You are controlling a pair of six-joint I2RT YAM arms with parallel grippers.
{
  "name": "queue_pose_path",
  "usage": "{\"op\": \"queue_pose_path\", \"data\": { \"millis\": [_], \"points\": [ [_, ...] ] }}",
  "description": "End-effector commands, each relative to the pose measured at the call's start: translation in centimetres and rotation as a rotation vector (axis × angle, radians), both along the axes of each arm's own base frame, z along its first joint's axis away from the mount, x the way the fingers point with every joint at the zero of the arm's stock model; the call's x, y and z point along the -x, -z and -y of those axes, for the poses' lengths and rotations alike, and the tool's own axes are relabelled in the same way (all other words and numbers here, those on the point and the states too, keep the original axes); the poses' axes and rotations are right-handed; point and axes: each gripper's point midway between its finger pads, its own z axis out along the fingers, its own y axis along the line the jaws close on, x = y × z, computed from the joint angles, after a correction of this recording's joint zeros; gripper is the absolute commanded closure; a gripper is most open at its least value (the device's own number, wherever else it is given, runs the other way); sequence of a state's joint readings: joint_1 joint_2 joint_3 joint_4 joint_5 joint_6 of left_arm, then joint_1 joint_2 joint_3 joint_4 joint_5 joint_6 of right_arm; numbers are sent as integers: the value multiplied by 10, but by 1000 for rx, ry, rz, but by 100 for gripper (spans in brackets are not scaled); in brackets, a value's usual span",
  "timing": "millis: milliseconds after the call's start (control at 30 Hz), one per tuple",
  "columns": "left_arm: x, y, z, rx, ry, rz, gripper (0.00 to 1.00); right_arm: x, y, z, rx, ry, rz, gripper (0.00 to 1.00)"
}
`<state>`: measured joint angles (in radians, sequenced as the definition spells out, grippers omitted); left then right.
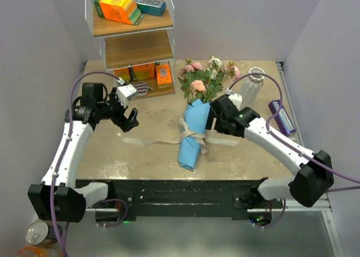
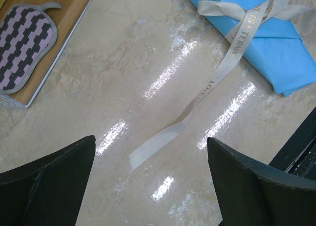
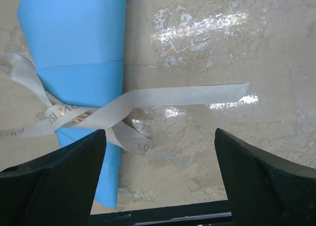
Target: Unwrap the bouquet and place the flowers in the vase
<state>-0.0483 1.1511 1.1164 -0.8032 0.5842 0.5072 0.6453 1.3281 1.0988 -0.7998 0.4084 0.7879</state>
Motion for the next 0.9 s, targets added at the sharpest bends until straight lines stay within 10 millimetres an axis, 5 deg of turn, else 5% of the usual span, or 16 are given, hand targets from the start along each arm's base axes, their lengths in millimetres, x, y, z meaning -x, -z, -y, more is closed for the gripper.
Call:
{"op": "queue_pose_path", "data": {
  "millis": [0, 233, 433, 867],
  "points": [
    [4, 2, 21, -11, 110, 19, 1, -1, 5, 20, 0, 131, -16, 6],
    [5, 41, 53, -111, 269, -37, 1, 1, 63, 10, -86, 220, -169, 8],
    [15, 98, 59, -226, 371, -134, 1, -7, 78, 11, -143, 307, -152, 11],
    [3, 150, 69, -336, 427, -136, 1, -10, 99, 28, -140, 438, -94, 17]
  ]
}}
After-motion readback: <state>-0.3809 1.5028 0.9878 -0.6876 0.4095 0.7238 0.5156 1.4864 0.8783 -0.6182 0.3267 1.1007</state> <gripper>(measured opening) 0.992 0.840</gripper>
